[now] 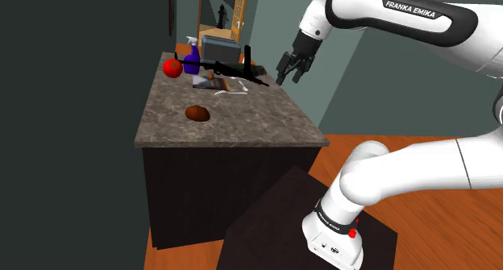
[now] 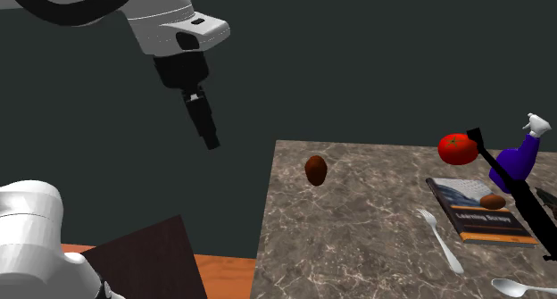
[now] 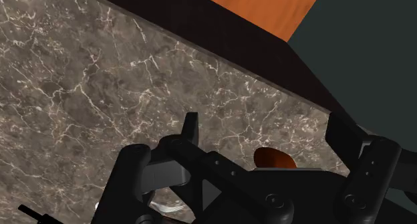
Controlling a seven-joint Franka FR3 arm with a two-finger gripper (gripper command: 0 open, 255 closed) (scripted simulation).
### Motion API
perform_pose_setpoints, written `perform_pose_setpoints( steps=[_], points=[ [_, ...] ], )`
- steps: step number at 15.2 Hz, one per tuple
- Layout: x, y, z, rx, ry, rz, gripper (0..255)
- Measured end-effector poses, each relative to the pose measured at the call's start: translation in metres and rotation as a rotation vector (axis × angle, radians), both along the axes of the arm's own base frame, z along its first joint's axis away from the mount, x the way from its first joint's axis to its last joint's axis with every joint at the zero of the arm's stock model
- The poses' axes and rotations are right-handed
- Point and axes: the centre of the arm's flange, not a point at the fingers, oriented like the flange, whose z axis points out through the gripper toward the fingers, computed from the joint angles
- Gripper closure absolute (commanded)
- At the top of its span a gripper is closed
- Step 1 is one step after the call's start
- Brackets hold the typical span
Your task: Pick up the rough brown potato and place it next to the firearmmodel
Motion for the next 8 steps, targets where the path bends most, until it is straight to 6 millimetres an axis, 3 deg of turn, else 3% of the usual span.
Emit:
perform_pose_setpoints(
  steps=[3,8],
  points=[
    [0.013,0.001,-0.010,-0.016,0.003,0.038,0],
    [0.066,0.003,-0.043,-0.077,0.014,0.190,0]
  ],
)
